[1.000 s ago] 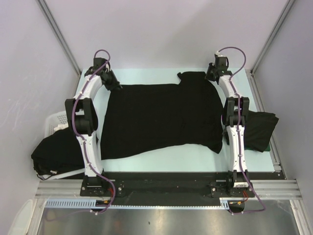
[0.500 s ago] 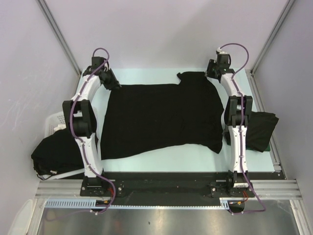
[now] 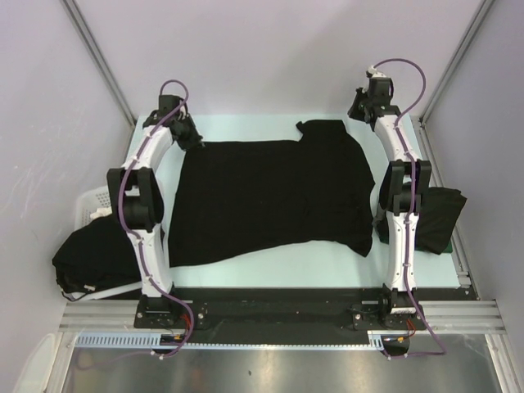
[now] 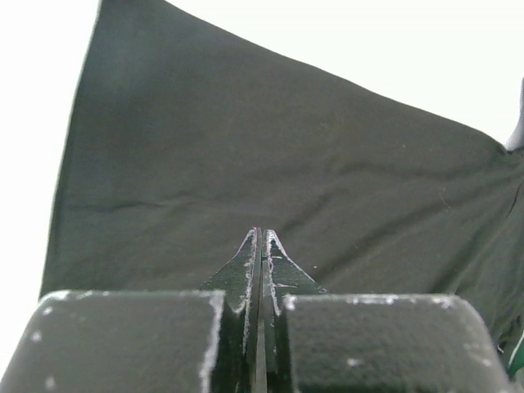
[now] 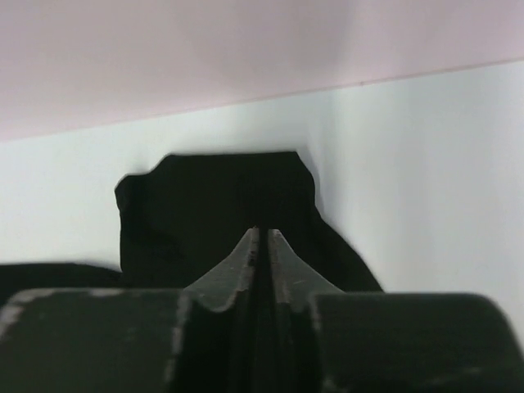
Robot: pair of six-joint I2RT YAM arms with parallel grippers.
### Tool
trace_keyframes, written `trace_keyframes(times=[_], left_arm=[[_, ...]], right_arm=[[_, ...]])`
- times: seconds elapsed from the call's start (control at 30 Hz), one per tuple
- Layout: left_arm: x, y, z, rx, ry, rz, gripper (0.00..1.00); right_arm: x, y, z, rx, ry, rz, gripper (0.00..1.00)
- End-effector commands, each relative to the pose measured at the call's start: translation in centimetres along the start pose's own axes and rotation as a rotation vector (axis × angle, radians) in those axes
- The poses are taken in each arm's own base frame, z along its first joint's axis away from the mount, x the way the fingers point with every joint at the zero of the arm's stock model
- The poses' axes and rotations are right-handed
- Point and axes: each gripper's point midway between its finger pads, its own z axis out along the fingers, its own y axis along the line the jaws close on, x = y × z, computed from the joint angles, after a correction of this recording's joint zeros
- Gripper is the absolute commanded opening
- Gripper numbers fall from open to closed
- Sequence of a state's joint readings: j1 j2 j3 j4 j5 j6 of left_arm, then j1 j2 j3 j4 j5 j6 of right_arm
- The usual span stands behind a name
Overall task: Fold and stack the t-shirts
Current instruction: Flatten out the tshirt
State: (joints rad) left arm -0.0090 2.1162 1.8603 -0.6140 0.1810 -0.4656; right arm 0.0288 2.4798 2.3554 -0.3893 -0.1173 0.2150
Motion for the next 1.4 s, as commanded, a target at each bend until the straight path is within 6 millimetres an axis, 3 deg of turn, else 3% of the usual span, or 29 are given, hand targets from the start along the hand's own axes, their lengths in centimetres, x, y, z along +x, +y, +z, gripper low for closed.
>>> trace_keyframes(times=[0.0, 0.13, 0.3, 0.73, 1.37], left_arm=[[0.9, -1.0, 1.5, 0.000, 0.016, 0.013, 0.00], [1.7, -0.8, 2.7, -0.020, 0.046, -0.004, 0.00], [2.7, -0.1, 4.4, -0.050, 0.083, -0.034, 0.00], [3.2, 0.7, 6.5, -0.076, 0.098, -0.059, 0.00], [2.9, 0.9, 9.8, -0.078, 0.114, -0.086, 0.00]], right_arm=[[1.3, 1.2, -1.1, -0.021, 0.076, 0.026, 0.07], [3.7, 1.2, -0.9, -0.018, 0.150, 0.029, 0.00], [5.5, 0.8, -0.8, -0.004, 0.203, 0.039, 0.00], [10.8, -0.5, -1.1, 0.042, 0.383, 0.130, 0.00], [14.3, -3.0, 0.5, 0.077, 0.472, 0.173, 0.00]])
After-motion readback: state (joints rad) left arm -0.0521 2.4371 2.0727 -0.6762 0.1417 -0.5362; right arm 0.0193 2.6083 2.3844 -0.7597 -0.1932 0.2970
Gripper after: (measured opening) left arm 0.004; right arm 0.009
